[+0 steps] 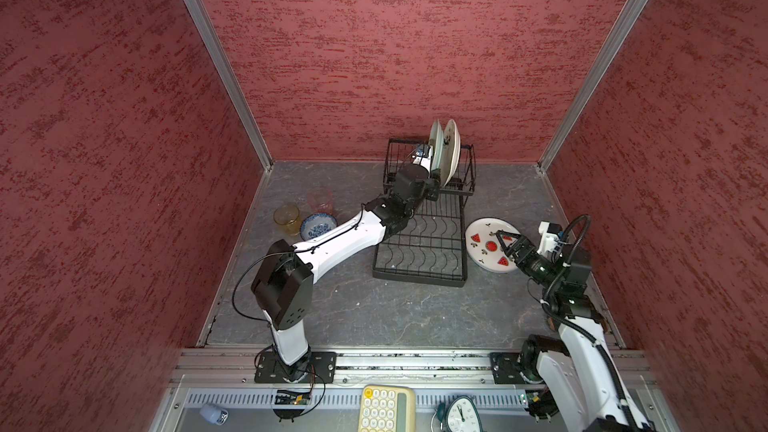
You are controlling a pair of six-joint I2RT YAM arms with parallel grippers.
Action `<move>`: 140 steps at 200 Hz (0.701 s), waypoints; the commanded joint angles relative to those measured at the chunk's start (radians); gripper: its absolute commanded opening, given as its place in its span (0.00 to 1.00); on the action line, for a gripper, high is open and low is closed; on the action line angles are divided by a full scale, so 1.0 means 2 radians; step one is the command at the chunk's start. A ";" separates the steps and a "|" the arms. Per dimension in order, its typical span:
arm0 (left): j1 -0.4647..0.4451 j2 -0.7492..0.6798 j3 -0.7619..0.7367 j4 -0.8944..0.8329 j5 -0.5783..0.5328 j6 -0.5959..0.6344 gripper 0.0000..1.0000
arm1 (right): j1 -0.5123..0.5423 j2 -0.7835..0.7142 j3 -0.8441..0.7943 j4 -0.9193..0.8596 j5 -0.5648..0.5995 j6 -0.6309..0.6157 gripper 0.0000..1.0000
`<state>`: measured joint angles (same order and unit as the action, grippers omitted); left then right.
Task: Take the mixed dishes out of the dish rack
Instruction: 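Close the left gripper on the rim of the pale green plate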
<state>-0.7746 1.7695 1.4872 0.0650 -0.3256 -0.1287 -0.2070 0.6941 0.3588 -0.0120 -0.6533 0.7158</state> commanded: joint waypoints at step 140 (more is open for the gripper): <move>0.015 0.038 0.034 0.011 0.016 0.011 0.29 | -0.003 0.001 -0.004 0.005 0.010 -0.010 0.99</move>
<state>-0.7582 1.8328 1.5295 0.0753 -0.2893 -0.1150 -0.2070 0.6998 0.3588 -0.0124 -0.6491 0.7158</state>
